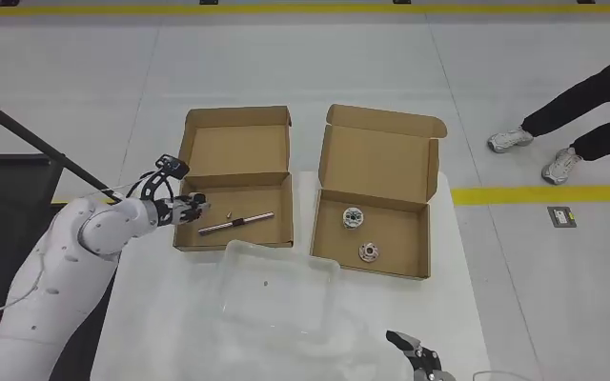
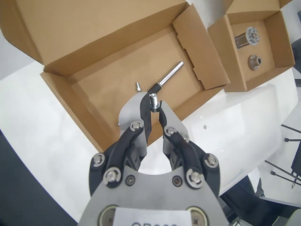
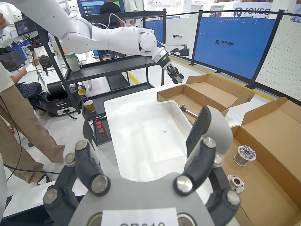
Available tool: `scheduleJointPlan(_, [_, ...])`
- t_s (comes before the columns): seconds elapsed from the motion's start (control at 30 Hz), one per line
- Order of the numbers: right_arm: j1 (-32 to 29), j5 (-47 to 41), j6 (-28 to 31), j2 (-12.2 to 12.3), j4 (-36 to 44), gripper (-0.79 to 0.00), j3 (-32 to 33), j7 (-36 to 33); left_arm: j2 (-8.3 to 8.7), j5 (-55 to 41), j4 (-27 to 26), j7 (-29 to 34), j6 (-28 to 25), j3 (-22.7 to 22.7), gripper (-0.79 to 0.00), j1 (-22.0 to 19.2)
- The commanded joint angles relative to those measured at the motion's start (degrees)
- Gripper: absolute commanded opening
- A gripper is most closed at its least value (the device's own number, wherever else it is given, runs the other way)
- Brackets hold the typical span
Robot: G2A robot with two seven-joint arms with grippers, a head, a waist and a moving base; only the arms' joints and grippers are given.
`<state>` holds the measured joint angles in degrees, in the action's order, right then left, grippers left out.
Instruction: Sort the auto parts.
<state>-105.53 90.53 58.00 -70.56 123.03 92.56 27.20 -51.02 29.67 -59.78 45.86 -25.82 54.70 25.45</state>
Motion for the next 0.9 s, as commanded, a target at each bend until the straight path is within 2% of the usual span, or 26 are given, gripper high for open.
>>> scheduleJointPlan(0.0, [0.0, 0.0, 0.0, 0.0, 0.0, 0.0, 0.0, 0.0, -1.5, 0.2, 4.5, 0.8, 0.4, -3.1, -0.785, -3.3])
scheduleJointPlan(0.13, [0.0, 0.0, 0.0, 0.0, 0.0, 0.0, 0.0, 0.0, -4.88, 1.3, 12.1, 1.4, 2.2, -8.6, -0.785, -8.4])
scheduleJointPlan(0.4, [0.0, 0.0, 0.0, 0.0, 0.0, 0.0, 0.0, 0.0, -4.89, 1.4, 12.0, 1.1, 2.4, -8.6, -0.785, -8.2])
scheduleJointPlan(0.5, [0.0, 0.0, 0.0, 0.0, 0.0, 0.0, 0.0, 0.0, -5.22, 2.4, 11.8, 0.5, 5.2, -9.1, -0.785, -7.4])
scheduleJointPlan(0.87, [0.0, 0.0, 0.0, 0.0, 0.0, 0.0, 0.0, 0.0, -10.68, -0.2, 21.5, 1.6, 8.2, -14.4, -0.785, -11.7])
